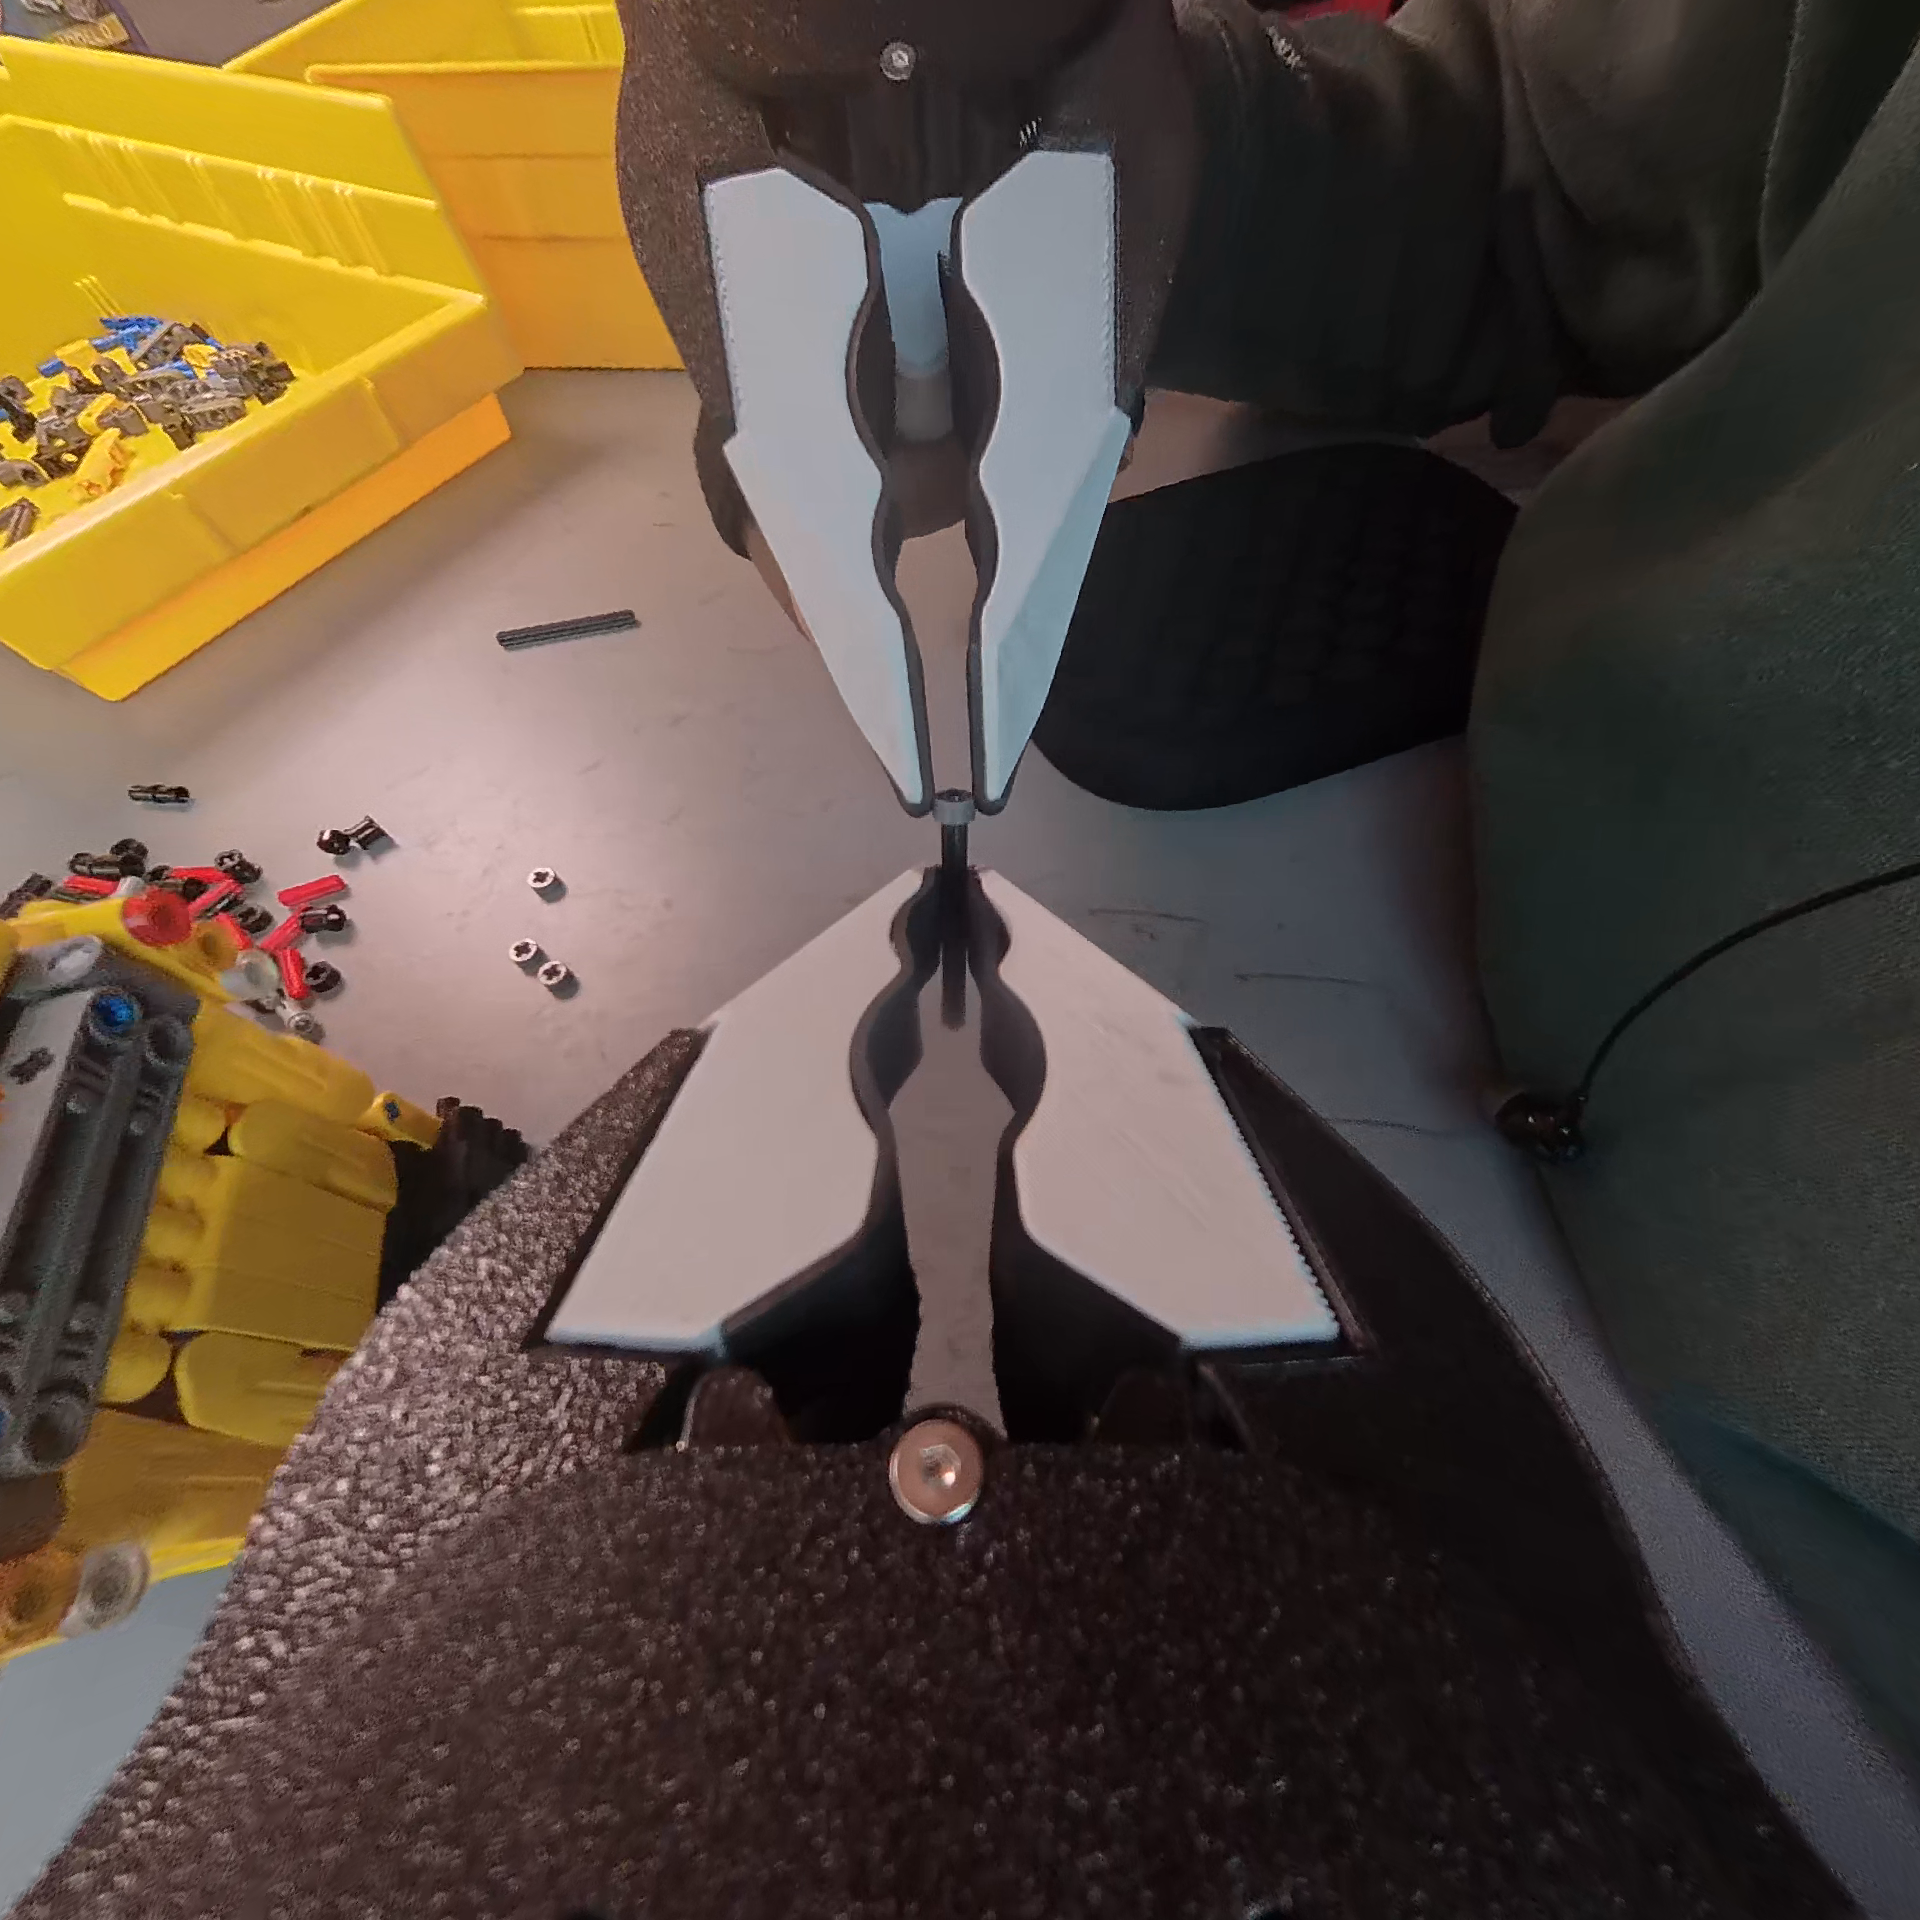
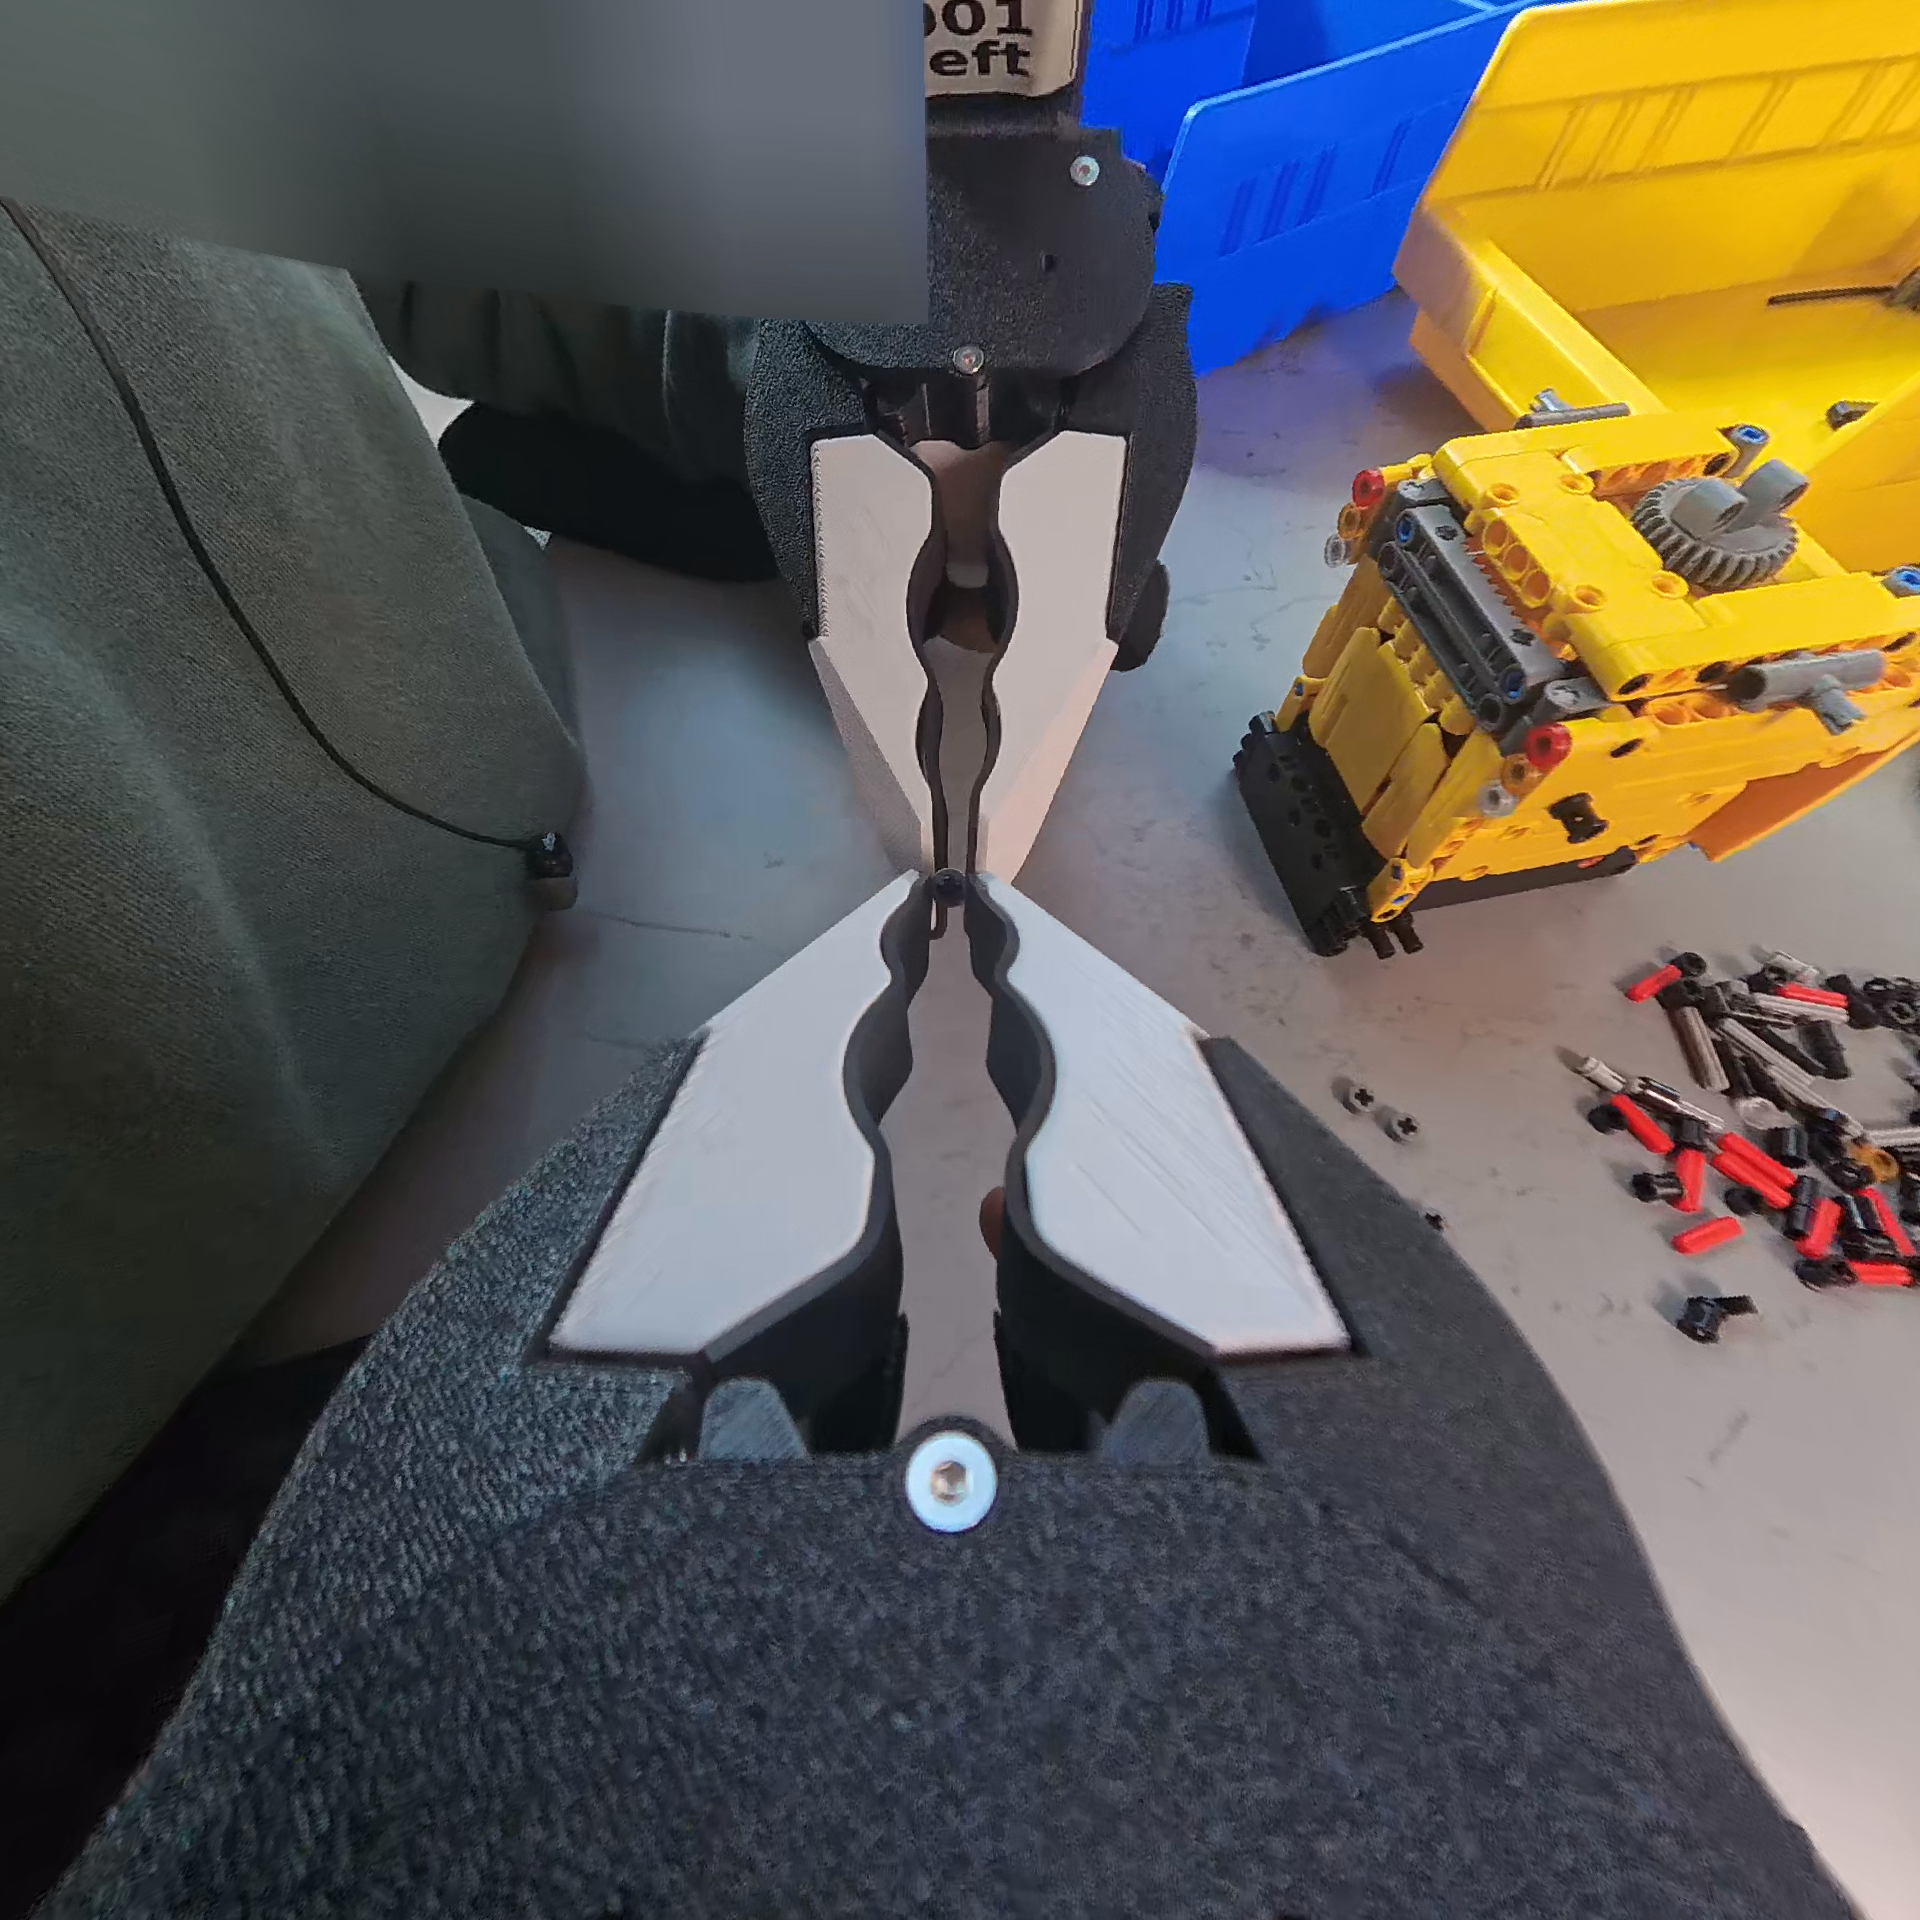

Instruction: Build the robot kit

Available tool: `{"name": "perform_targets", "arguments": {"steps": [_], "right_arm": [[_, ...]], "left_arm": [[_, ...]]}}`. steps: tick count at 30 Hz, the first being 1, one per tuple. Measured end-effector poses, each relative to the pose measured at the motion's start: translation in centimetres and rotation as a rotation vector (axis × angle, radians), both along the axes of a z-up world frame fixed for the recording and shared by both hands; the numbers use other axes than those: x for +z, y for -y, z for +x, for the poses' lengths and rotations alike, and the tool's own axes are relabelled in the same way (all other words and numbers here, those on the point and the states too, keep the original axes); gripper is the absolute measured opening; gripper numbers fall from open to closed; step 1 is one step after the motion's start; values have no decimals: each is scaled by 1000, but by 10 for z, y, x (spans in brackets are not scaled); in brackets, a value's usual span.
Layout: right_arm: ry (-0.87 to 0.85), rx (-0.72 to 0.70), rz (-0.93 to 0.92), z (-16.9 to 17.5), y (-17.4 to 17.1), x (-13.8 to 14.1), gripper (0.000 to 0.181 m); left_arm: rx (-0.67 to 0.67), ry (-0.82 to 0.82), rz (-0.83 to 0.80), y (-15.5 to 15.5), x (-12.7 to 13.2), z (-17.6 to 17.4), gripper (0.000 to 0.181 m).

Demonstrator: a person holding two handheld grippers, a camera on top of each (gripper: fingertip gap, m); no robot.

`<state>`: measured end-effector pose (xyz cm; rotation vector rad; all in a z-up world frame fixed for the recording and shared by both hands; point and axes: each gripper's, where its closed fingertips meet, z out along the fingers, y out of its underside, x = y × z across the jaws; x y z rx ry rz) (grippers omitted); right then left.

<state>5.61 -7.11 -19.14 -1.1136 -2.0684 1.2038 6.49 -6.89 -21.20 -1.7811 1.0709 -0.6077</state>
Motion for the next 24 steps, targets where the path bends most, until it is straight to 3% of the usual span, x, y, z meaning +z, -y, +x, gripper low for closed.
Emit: {"name": "perform_targets", "arguments": {"steps": [24], "right_arm": [[8, 12, 46, -2, 4, -15, 6]], "left_arm": [[31, -83, -9, 1, -8, 1, 3]]}}
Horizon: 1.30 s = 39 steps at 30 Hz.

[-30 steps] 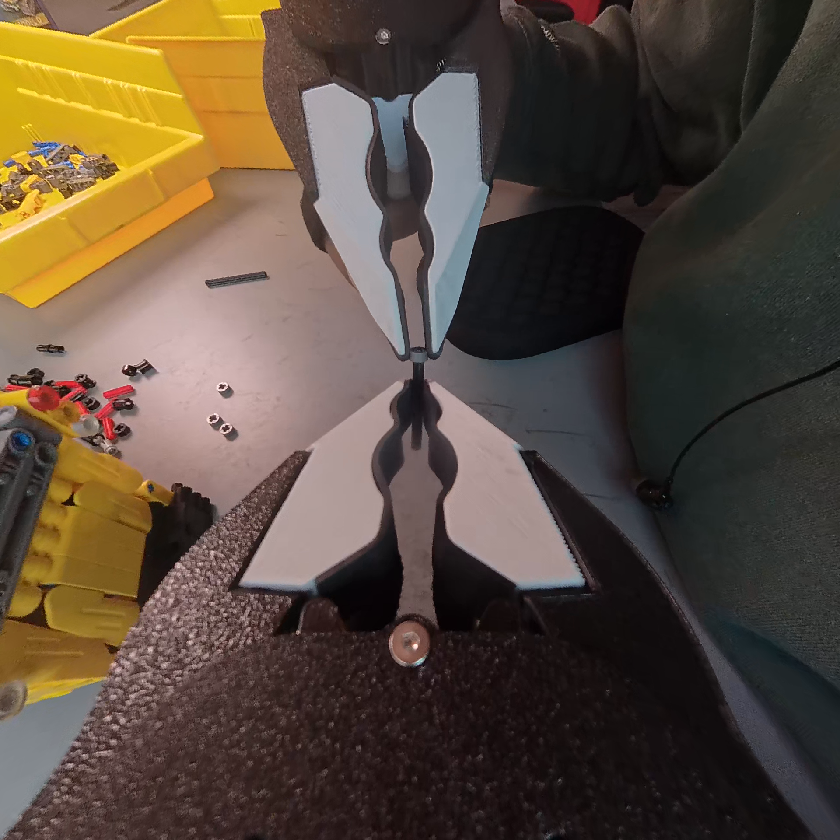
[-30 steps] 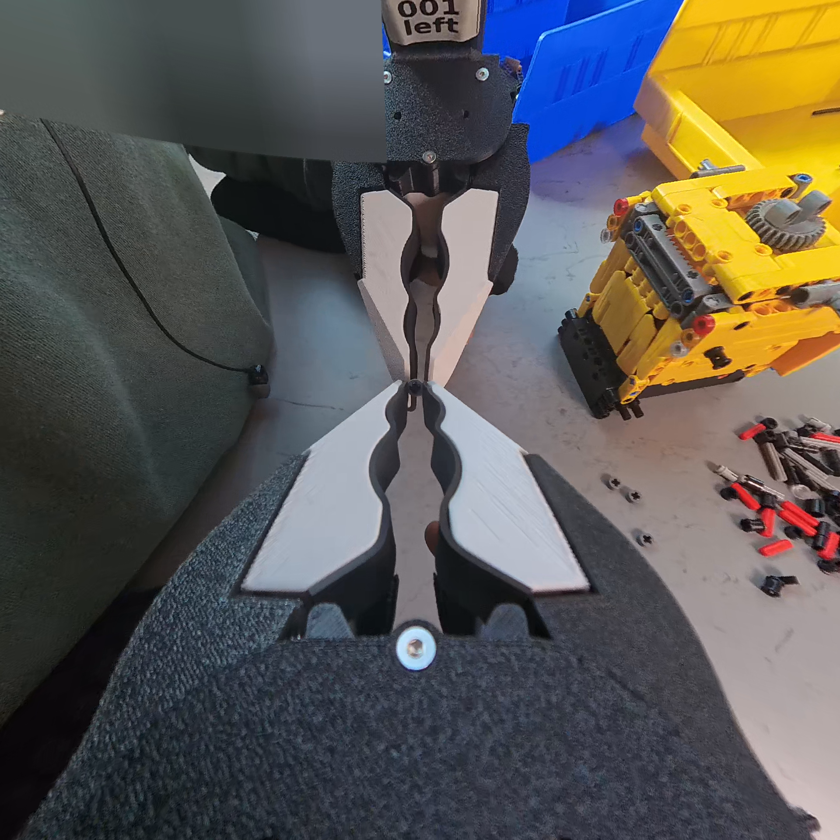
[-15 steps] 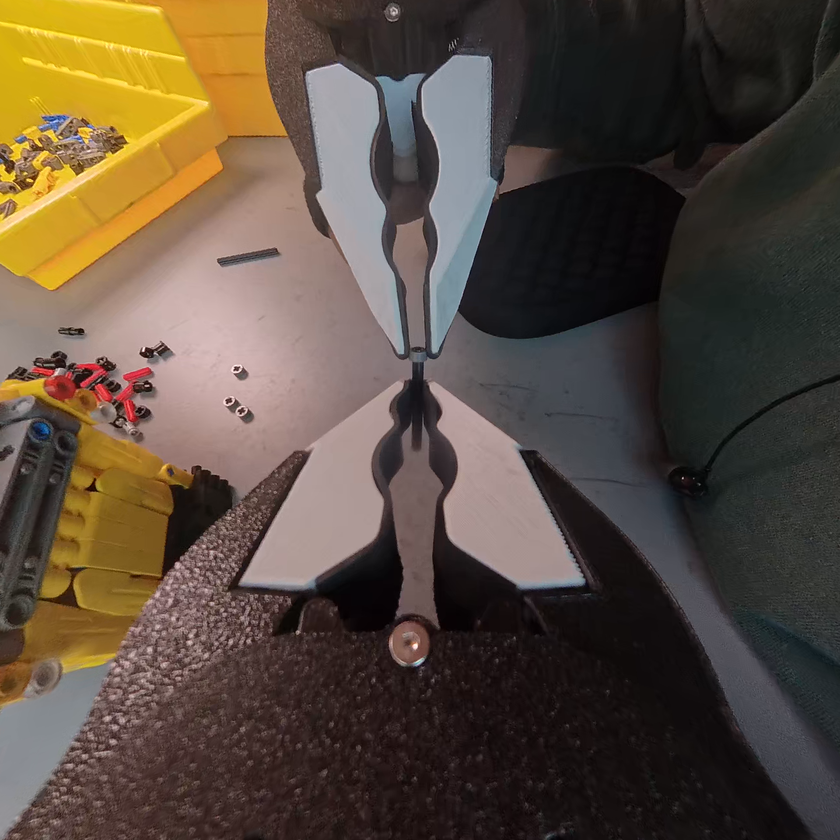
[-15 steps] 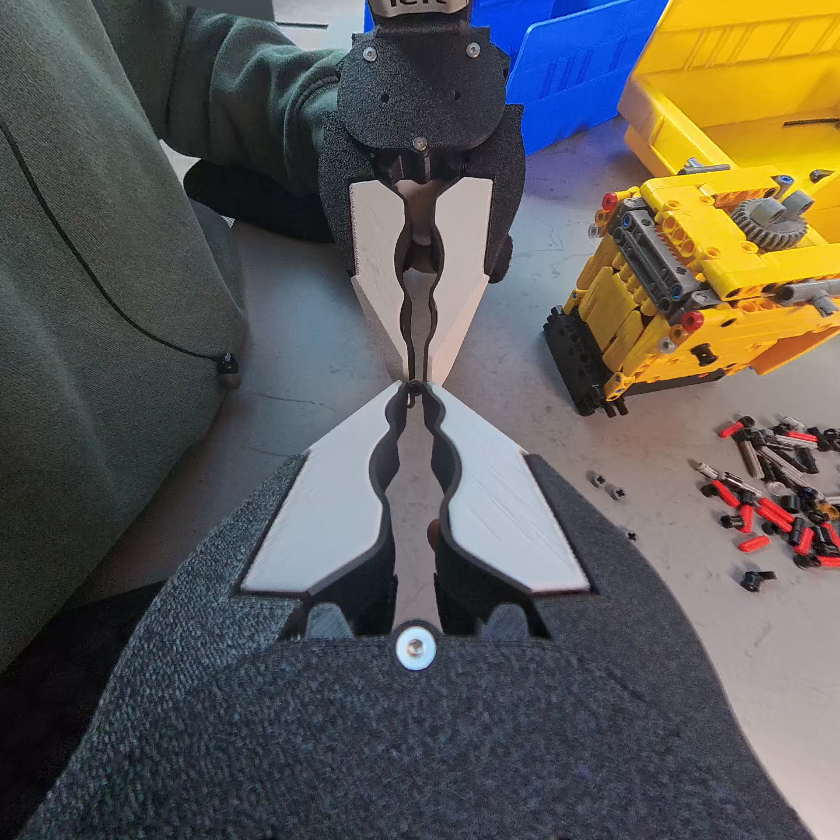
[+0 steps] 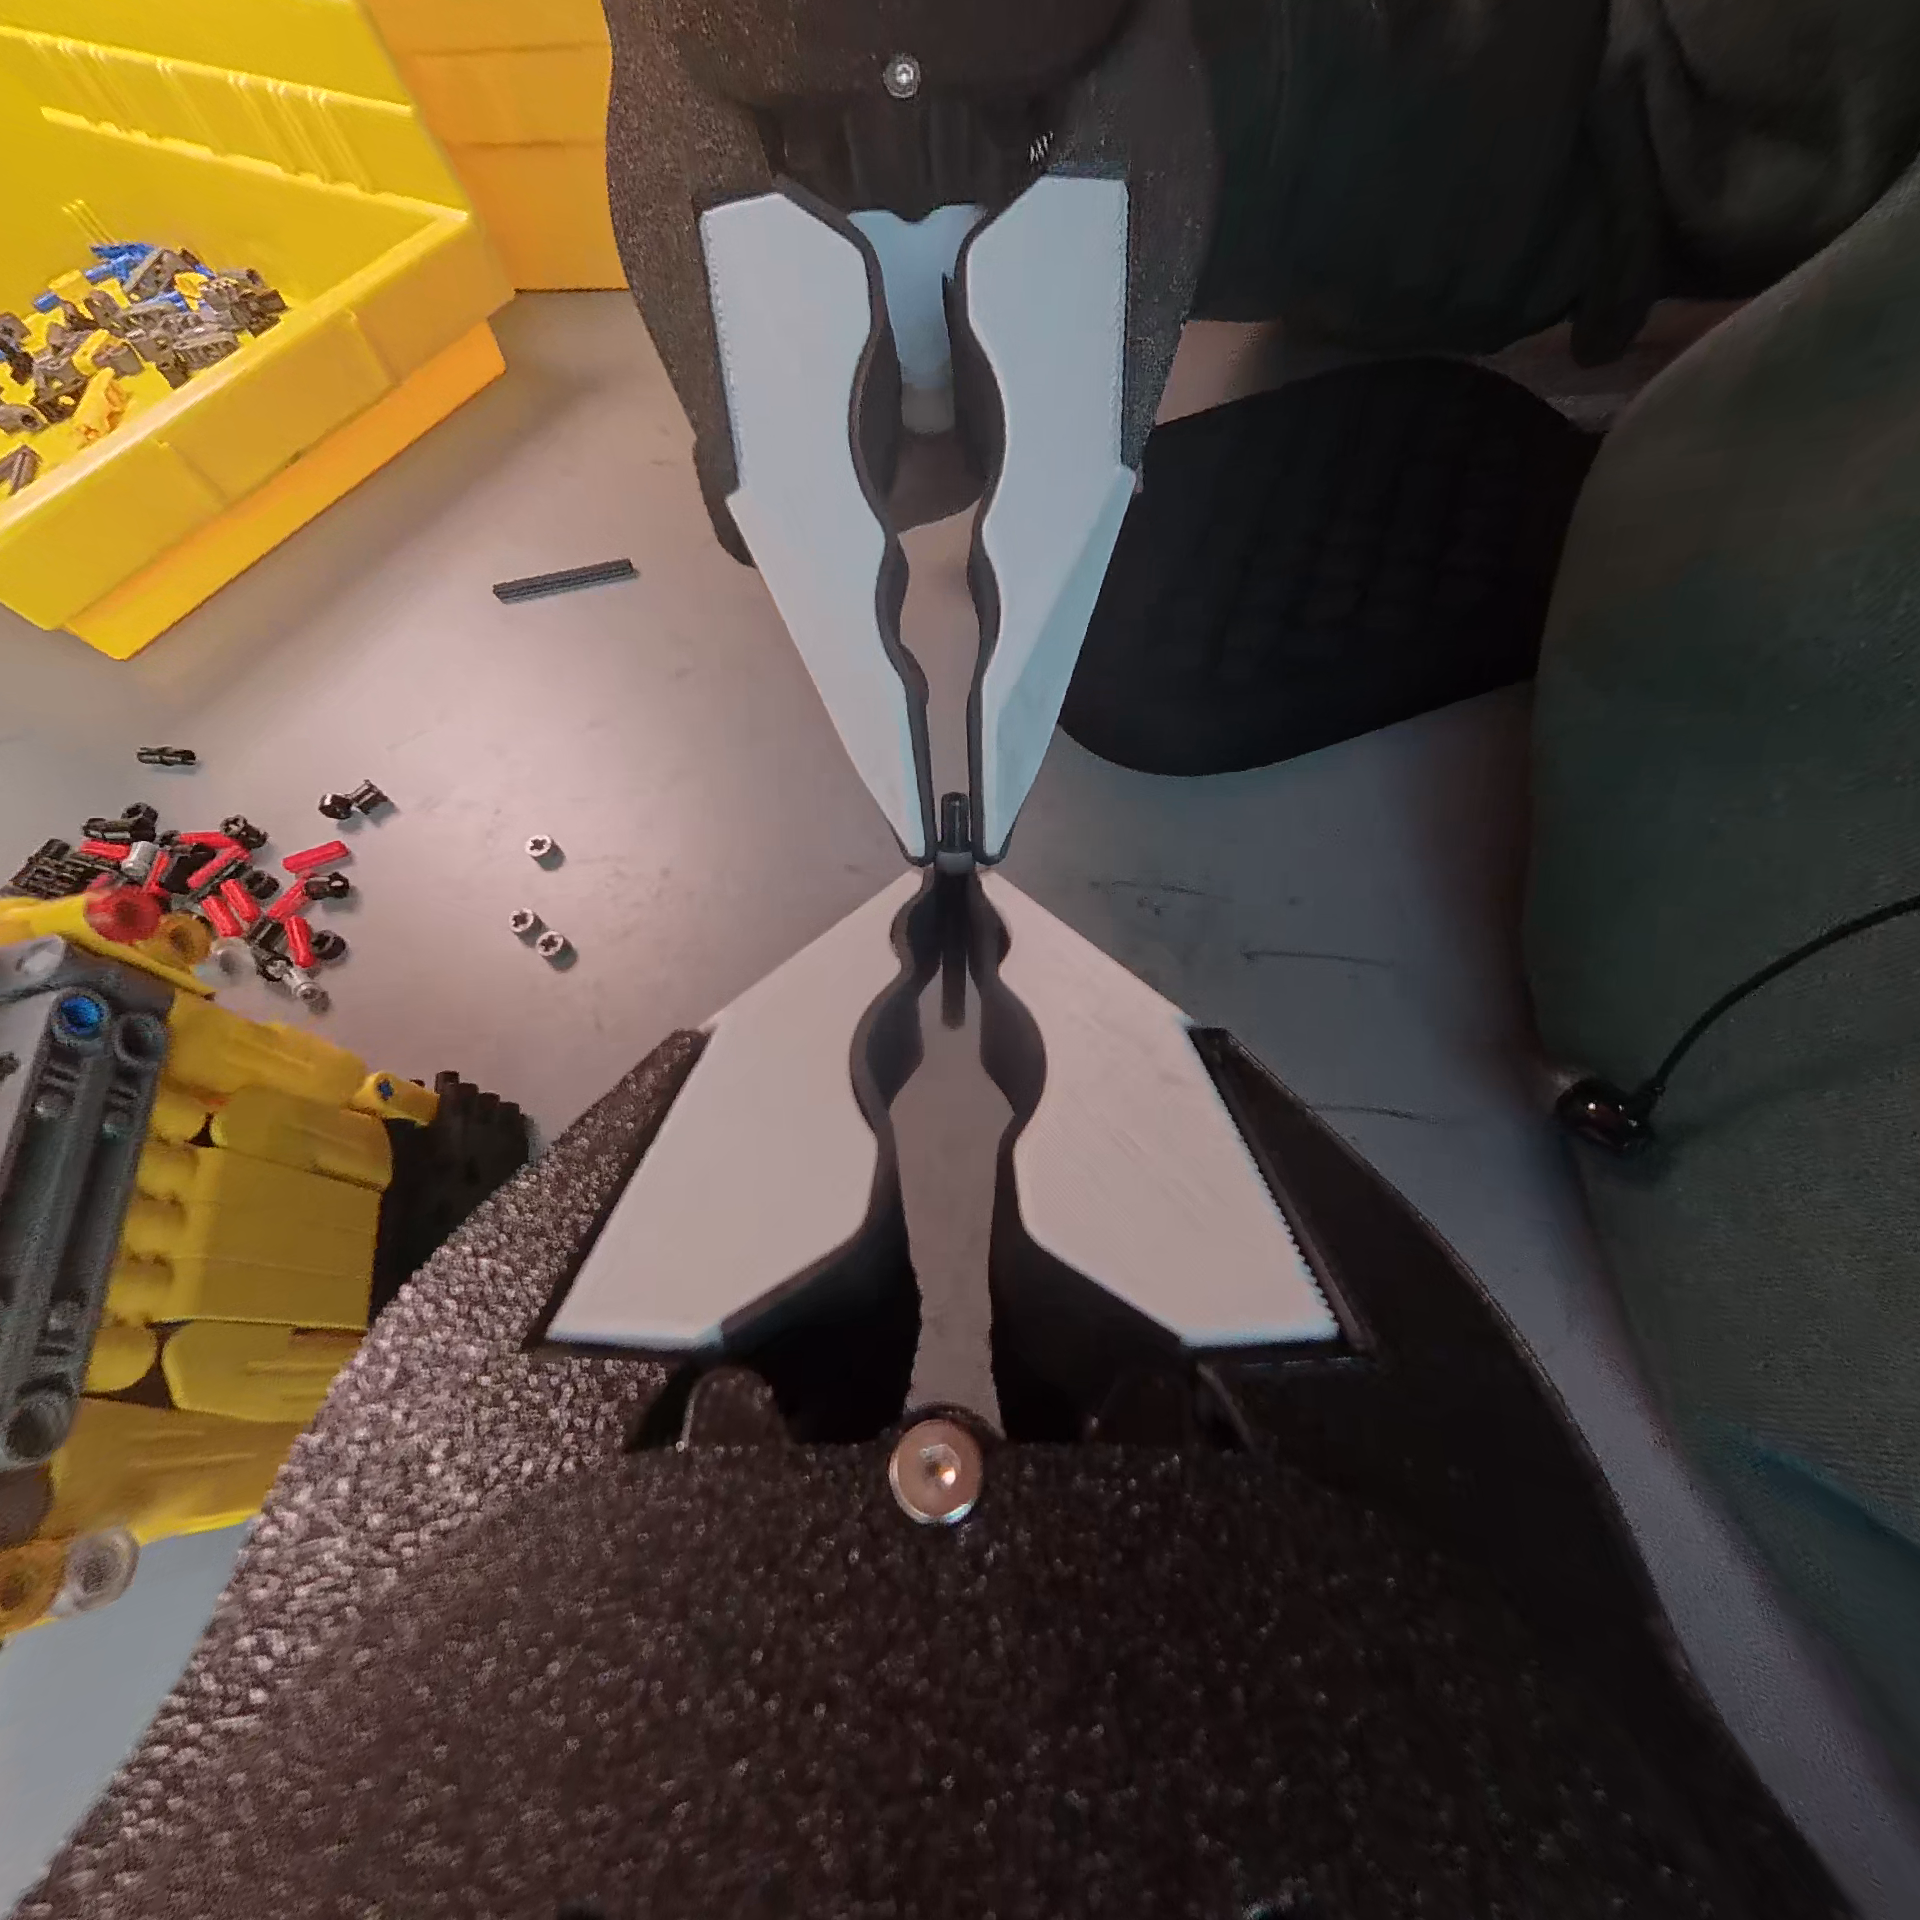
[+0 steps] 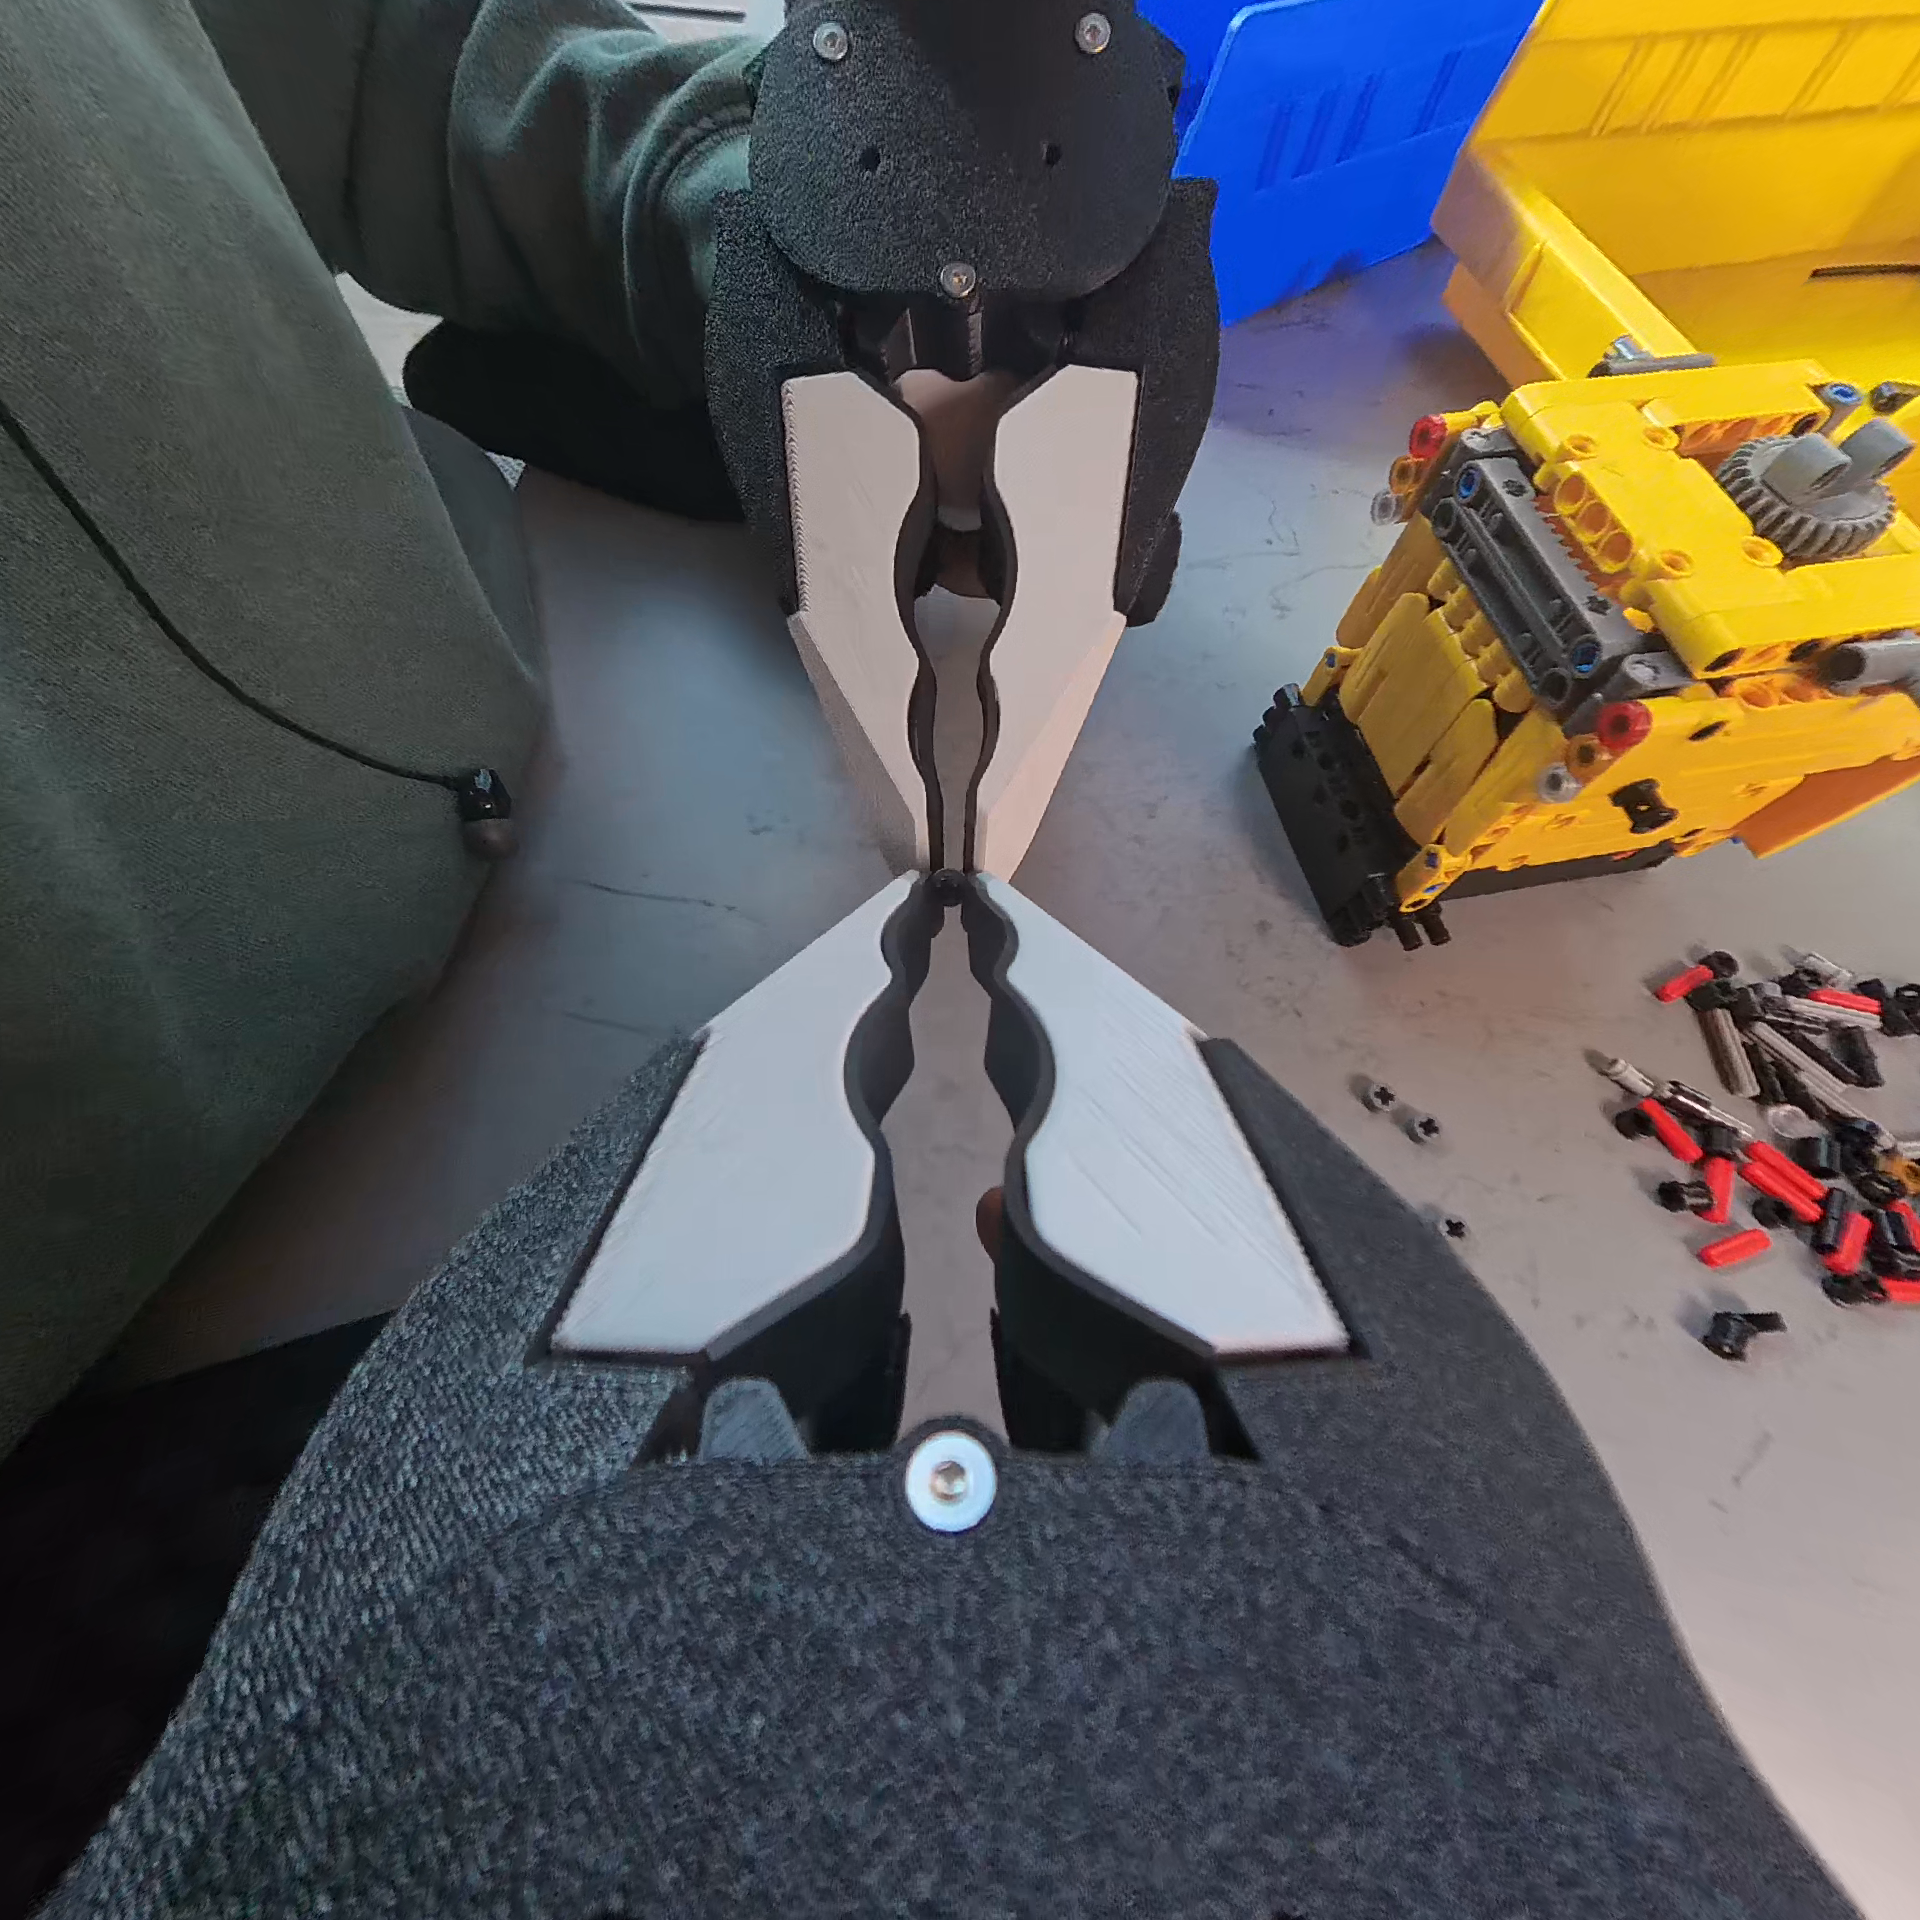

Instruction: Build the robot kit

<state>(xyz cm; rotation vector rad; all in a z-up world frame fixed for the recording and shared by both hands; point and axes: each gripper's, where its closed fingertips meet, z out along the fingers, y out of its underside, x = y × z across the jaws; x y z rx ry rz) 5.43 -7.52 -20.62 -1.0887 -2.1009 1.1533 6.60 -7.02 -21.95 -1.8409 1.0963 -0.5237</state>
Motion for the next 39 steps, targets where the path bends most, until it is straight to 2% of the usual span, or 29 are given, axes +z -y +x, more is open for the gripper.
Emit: {"name": "perform_targets", "arguments": {"steps": [4, 20, 34, 39], "right_arm": [[-42, -10, -45, -2, -3, 11, 6], [-113, 29, -100, -1, -2, 17, 5], [-97, 34, -87, -2, -1, 10, 4], [-90, 14, -78, -3, -4, 9, 11]], "left_arm": [[8, 40, 6, -3, 10, -1, 3], [7, 55, -10, -1, 15, -2, 3], [6, 13, -22, 1, 8, -5, 3], [14, -24, -12, 0, 4, -6, 3]]}}
